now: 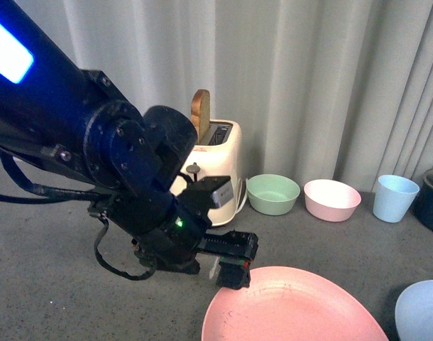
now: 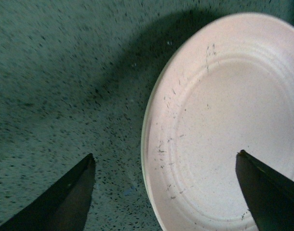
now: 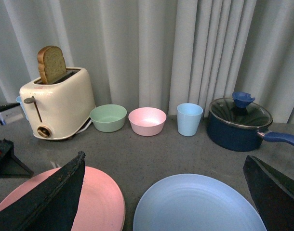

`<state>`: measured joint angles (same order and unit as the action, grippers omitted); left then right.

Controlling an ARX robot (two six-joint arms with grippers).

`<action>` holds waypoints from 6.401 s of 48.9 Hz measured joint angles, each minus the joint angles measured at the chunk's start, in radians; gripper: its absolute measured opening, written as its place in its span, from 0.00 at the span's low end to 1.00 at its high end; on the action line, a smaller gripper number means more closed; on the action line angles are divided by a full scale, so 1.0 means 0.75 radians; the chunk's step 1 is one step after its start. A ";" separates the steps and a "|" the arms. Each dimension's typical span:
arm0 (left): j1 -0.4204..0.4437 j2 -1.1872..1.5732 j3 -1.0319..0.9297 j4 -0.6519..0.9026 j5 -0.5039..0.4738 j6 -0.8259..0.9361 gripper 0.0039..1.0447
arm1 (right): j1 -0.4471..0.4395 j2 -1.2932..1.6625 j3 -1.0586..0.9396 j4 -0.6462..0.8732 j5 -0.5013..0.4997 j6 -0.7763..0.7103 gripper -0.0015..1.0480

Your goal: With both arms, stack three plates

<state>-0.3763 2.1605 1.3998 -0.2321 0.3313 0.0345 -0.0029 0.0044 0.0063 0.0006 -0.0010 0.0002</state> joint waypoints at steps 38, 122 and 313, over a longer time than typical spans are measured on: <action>0.108 -0.940 -1.032 0.921 -0.544 0.208 0.82 | 0.000 0.000 0.000 0.000 -0.001 0.000 0.93; 0.500 -2.473 -1.830 0.723 -0.441 -0.047 0.03 | 0.000 0.000 0.000 0.000 0.001 0.001 0.93; 0.500 -2.876 -1.830 0.310 -0.441 -0.048 0.94 | -0.820 2.688 1.105 -0.095 -0.380 -0.058 0.16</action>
<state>-0.0010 0.0032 0.0277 0.0006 0.0002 -0.0013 -0.6182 2.0201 0.8352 -0.0708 -0.2863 -0.0433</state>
